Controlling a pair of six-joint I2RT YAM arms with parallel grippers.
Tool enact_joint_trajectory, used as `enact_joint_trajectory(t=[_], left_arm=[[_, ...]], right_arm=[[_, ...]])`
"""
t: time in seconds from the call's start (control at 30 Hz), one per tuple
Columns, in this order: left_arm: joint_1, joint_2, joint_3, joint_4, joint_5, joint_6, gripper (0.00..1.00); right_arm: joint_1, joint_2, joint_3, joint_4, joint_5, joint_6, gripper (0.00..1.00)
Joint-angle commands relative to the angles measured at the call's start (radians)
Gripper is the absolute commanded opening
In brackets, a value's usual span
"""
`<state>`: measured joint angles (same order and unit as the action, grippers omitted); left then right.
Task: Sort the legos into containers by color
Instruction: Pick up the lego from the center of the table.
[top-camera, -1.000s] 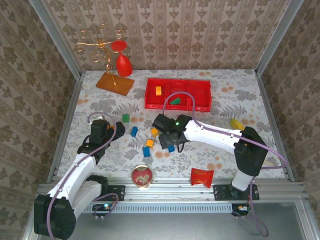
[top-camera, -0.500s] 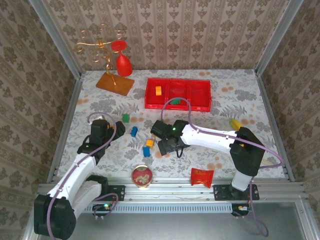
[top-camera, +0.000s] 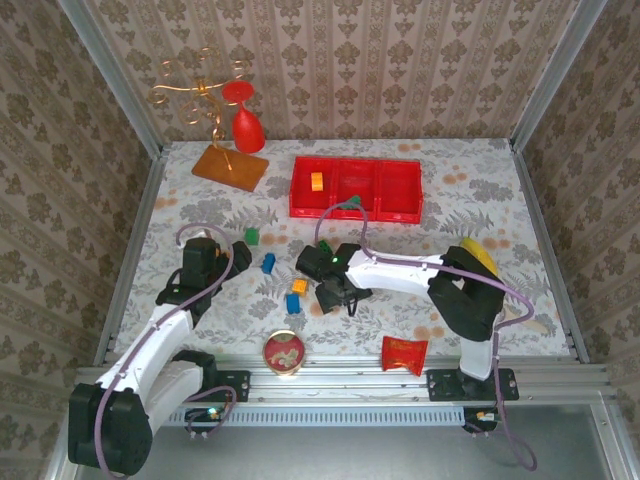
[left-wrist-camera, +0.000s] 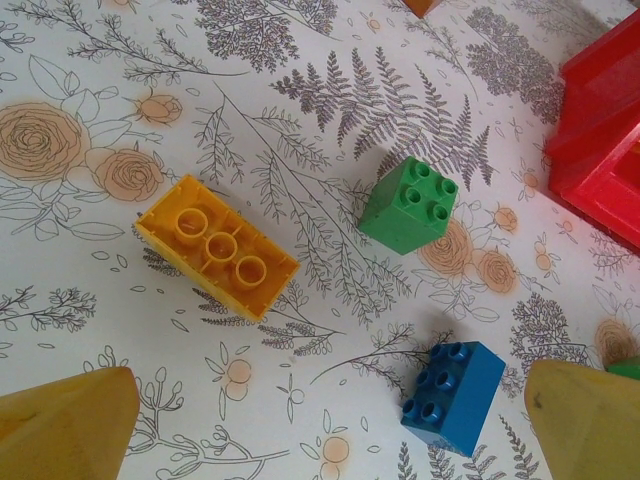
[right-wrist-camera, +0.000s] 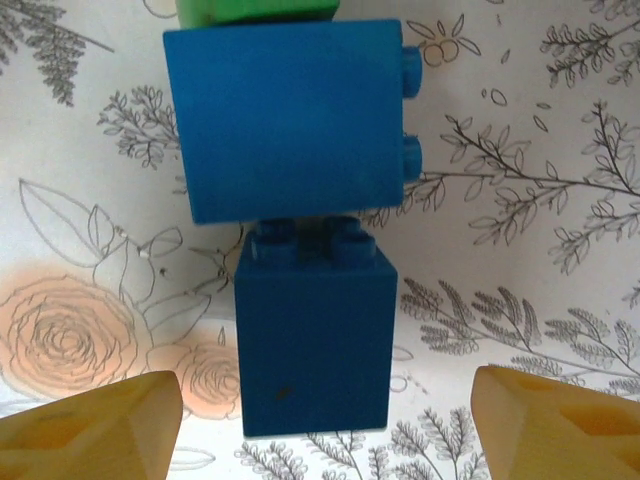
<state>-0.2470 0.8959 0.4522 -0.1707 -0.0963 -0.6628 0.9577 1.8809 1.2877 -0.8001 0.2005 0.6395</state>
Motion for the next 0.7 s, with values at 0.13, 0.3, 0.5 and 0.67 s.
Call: enact_joint_trajectory(t=[0.13,0.3,0.5,0.67], left_arm=[[0.005,0.005,-0.01,0.01,0.009,-0.026,1.0],[0.005,-0.001,-0.017,0.008,0.008,-0.027,1.0],[0.005,-0.003,-0.02,0.01,0.003,-0.029,1.0],[0.005,-0.003,-0.021,0.011,0.007,-0.031,1.0]], right_arm=[[-0.028,0.047,0.025,0.048,-0.031,-0.024,0.67],[-0.04,0.057,0.014,0.075,-0.044,-0.027,0.6],[-0.054,0.058,-0.011,0.106,-0.065,-0.019,0.53],[-0.069,0.05,-0.031,0.118,-0.073,-0.013,0.43]])
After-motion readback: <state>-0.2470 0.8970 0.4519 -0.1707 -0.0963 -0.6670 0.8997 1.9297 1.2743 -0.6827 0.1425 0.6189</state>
